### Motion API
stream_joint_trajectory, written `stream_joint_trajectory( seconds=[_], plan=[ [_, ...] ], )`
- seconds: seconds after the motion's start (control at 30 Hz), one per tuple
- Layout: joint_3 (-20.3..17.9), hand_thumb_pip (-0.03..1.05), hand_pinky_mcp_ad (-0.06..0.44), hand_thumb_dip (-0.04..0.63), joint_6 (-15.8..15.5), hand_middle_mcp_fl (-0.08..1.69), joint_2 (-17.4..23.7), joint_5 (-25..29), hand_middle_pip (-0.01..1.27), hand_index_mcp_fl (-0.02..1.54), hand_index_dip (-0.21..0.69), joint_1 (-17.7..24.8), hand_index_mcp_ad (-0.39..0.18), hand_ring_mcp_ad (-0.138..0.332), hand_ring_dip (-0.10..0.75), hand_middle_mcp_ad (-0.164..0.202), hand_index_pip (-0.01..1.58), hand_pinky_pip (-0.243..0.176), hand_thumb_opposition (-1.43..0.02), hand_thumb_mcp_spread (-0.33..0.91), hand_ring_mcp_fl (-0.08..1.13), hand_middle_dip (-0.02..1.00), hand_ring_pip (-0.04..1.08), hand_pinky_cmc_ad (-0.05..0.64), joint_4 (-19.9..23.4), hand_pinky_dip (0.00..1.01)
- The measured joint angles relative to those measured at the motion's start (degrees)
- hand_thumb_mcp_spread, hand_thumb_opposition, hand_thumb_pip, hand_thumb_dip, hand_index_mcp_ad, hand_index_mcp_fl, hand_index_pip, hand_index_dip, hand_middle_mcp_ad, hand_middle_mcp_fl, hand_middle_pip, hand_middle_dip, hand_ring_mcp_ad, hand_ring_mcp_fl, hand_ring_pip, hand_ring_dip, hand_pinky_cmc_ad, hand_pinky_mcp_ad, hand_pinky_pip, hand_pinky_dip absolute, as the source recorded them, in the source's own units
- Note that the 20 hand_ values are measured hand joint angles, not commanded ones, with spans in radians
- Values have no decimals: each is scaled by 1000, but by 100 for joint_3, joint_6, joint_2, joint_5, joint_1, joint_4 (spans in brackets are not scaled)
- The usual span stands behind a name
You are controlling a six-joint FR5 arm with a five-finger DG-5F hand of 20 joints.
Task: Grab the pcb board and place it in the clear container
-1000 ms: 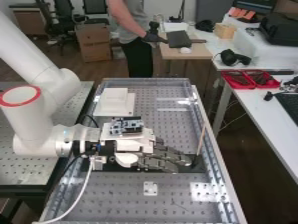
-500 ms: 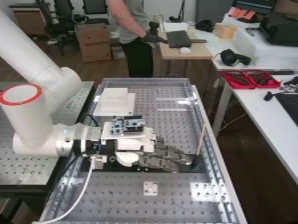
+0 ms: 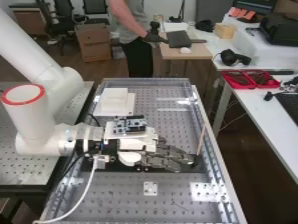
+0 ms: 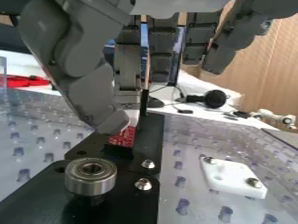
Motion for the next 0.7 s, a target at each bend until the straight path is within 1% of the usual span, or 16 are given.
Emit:
stream_joint_trajectory(
  seconds=[0.33, 0.7],
  plan=[
    [46, 805, 101, 269, -90, 236, -36, -85, 119, 236, -30, -19, -44, 119, -3, 61, 1557, -72, -866, 438, 56, 173, 86, 328, -147, 503],
    [47, 805, 101, 269, -71, 236, -31, -49, 119, 236, -30, -33, -44, 122, -3, 61, 1557, -72, -866, 438, 58, 173, 87, 328, -82, 503]
  ],
)
